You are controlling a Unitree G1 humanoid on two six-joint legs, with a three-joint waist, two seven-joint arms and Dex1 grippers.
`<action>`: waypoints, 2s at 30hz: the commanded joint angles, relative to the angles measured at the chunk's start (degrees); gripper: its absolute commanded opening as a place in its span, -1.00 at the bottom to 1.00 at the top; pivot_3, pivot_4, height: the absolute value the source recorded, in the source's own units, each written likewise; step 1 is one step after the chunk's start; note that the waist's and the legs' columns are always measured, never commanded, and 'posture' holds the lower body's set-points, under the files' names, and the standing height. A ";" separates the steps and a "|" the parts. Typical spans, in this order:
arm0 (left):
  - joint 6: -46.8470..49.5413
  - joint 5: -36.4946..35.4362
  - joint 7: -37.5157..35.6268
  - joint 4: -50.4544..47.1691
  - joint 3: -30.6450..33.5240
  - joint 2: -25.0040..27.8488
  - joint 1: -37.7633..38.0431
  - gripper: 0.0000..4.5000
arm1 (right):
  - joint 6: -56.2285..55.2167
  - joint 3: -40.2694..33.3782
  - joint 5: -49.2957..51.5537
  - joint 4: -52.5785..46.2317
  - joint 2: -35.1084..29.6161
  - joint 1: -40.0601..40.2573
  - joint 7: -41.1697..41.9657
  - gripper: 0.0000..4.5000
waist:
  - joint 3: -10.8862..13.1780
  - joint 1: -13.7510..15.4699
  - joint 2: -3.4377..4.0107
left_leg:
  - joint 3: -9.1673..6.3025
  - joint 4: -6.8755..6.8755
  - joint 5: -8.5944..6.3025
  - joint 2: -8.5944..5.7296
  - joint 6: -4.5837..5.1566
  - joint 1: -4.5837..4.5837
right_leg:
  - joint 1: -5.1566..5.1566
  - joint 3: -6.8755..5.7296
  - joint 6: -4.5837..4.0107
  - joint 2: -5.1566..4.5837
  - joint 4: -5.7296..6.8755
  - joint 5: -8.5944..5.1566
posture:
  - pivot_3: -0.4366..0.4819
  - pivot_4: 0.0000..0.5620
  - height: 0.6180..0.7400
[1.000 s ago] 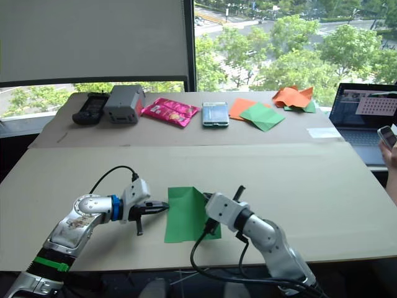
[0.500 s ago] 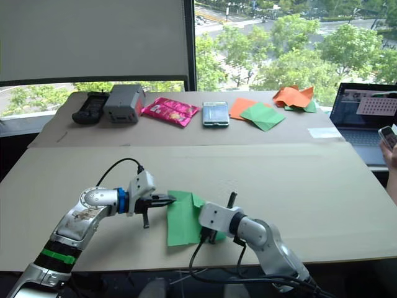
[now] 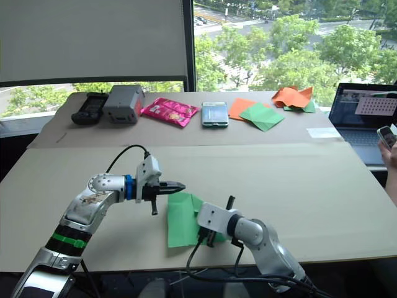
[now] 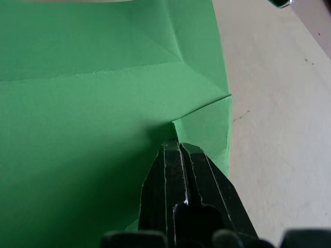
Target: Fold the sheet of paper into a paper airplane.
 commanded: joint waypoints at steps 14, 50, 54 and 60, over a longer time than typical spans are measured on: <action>-10.23 9.69 4.32 11.39 -6.56 -6.97 -3.32 -1.00 | 1.24 0.73 -0.99 -0.96 0.63 0.39 -0.46 -0.99 | -0.01 0.02 -0.02 | -0.02 0.05 0.00 -0.02 0.01 0.03 | 0.04 0.00 0.01 0.02 0.11 0.00 | -0.05 -0.47 0.64; -16.56 19.14 5.00 20.82 -11.30 -6.86 -4.33 -1.00 | 15.77 -12.79 14.45 -6.00 9.51 -5.27 -0.36 -0.09 | -0.19 0.03 -0.02 | -0.06 0.05 0.00 -0.04 0.00 0.14 | 0.07 0.00 0.01 0.02 0.38 0.00 | -0.05 -0.47 0.64; -16.76 19.38 5.04 20.80 -11.16 -6.81 -4.38 -1.00 | 18.40 -12.83 15.68 -3.91 10.27 -6.90 -1.62 -0.67 | -0.22 0.08 0.00 | -0.06 0.05 0.00 -0.04 0.00 0.14 | 0.08 0.00 0.01 0.01 0.40 0.00 | -0.05 -0.47 0.64; -16.89 19.51 5.17 20.85 -10.93 -6.77 -4.49 -1.00 | 16.99 -9.94 14.91 1.66 10.15 -8.27 -3.44 -0.99 | -0.23 0.04 0.02 | -0.06 0.04 0.00 -0.04 0.01 0.13 | 0.06 0.00 0.01 0.02 0.42 0.00 | -0.05 -0.47 0.64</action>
